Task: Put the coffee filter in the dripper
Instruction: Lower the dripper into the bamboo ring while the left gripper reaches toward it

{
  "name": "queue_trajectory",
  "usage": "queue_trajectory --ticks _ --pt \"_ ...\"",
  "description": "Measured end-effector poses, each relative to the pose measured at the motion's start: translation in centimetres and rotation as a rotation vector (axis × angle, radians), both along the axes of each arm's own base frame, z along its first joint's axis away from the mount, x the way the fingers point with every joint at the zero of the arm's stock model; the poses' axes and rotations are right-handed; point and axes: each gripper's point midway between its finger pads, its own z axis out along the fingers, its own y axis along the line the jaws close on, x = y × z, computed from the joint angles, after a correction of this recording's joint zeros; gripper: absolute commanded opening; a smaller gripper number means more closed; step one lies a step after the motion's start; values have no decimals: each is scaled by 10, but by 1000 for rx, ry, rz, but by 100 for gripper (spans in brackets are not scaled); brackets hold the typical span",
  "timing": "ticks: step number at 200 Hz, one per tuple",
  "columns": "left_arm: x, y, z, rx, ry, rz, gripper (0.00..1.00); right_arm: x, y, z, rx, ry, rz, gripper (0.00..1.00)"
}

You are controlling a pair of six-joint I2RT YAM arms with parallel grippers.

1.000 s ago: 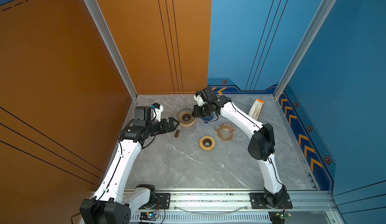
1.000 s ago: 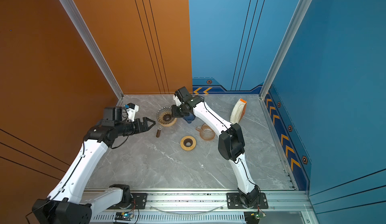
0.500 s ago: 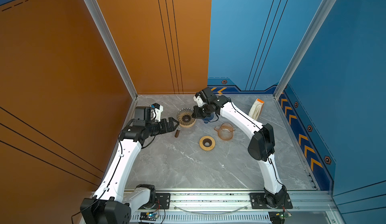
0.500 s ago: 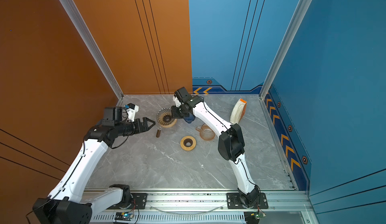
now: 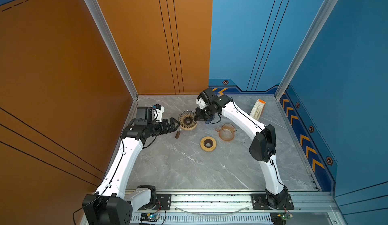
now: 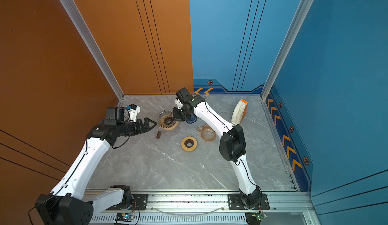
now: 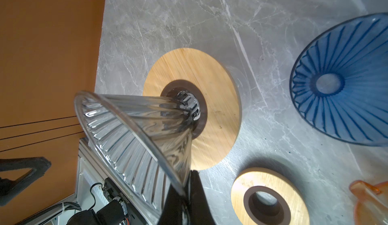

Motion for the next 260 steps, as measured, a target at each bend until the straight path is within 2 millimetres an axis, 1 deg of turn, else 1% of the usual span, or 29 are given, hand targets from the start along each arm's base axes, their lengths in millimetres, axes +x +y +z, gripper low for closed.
queue_trajectory --ticks 24,53,88,101,117,127,135,157,171,189,201,222,260 --pt "0 0 0 5 -6 -6 98 -8 -5 -1 -19 34 5 0" --pt "2 1 -3 10 1 -10 98 -12 -8 0 -31 48 4 0" --pt "7 0 -15 9 42 -17 98 -9 -12 3 -58 46 -15 0" --pt "8 0 -16 9 47 -17 98 -4 -11 2 -56 47 -25 0" --pt "11 -1 -12 8 38 -21 98 1 -9 1 -48 48 -39 0" --pt "13 -1 -9 8 32 -22 98 3 -9 2 -44 48 -49 2" --pt "15 -1 -8 8 28 -24 98 4 -9 2 -43 49 -57 6" --pt "21 -5 -5 11 24 -35 98 7 -11 2 -44 49 -73 10" --pt "27 -8 -6 12 28 -45 98 9 -14 2 -46 49 -85 11" --pt "34 -13 -8 13 36 -58 99 15 -18 2 -47 41 -107 18" --pt "40 -16 -9 17 39 -68 99 18 -20 2 -47 38 -117 19" --pt "51 -22 -8 20 35 -86 100 21 -22 3 -47 34 -127 23" --pt "65 -33 -10 26 37 -116 96 27 -20 6 -31 13 -129 25"
